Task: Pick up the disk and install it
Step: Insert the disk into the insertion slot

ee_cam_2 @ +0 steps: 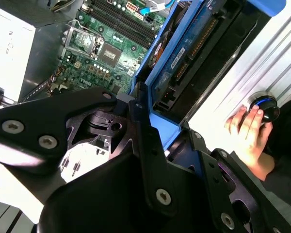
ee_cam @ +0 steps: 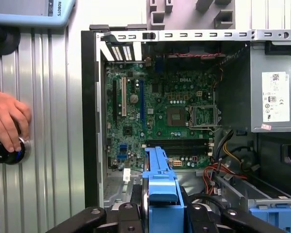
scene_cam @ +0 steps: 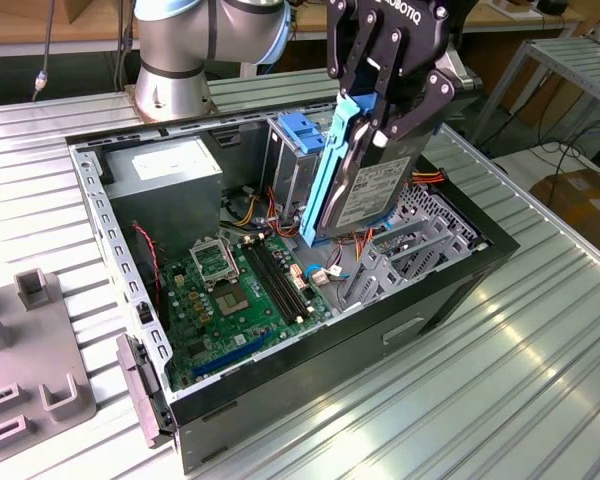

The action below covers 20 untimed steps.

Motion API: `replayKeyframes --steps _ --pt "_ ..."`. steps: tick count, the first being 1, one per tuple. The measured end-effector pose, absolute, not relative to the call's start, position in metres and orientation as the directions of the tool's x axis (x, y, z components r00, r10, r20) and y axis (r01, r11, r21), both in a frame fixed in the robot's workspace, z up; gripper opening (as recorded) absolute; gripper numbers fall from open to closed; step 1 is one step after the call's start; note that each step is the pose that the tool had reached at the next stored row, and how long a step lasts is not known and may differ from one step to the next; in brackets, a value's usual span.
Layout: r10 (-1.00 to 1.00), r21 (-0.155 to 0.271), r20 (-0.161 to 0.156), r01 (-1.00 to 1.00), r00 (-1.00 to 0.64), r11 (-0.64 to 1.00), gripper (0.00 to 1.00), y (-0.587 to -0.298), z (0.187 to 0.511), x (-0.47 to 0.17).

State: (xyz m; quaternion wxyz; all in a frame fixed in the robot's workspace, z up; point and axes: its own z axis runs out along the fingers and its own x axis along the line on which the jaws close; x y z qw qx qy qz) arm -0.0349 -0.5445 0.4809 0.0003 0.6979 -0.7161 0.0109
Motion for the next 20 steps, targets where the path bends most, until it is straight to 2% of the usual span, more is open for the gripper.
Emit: replayKeyframes --steps 20 --pt "-1.000 -0.015 0.016 -1.000 -0.026 0.026 0.37 -0.551 0.474 0.031"
